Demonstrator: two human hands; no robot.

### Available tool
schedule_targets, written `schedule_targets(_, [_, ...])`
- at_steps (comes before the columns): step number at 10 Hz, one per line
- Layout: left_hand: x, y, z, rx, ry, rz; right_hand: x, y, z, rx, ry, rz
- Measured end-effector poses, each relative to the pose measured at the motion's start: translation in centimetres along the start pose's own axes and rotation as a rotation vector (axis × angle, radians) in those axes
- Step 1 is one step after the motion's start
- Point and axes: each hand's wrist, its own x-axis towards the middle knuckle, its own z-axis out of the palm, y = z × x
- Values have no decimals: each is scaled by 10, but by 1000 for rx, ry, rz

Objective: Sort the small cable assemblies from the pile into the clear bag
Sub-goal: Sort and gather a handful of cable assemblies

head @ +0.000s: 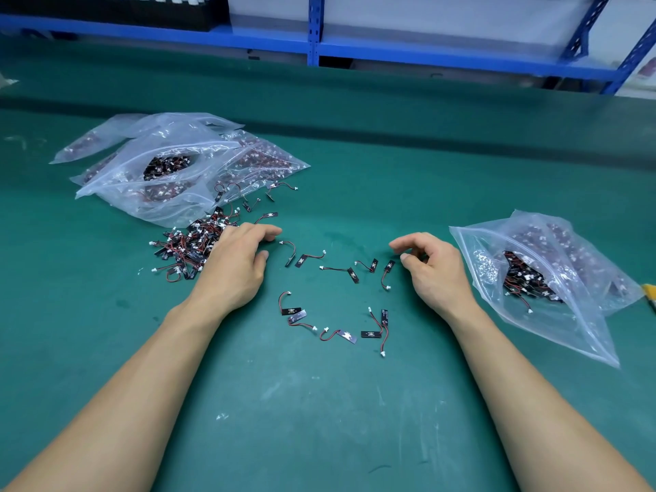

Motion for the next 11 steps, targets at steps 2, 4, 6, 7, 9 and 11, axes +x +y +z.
schedule_targets(2, [0,0,-1,-3,2,3,0,-1,0,-2,-3,-3])
schedule_targets(4, [0,0,-1,0,1,2,-1,-2,0,-2,-2,-6])
schedule_targets(6, [0,1,-1,3,1,4,0,-1,0,-2,-7,0])
schedule_targets(7, [0,1,-1,-3,4,6,0,-1,0,7,-12,6])
schedule_targets(9, [0,1,-1,-7,6,7,1,0,0,7,-20,15])
schedule_targets(11, [-1,1,0,-10,8,6,0,0,1,-1,-15,6])
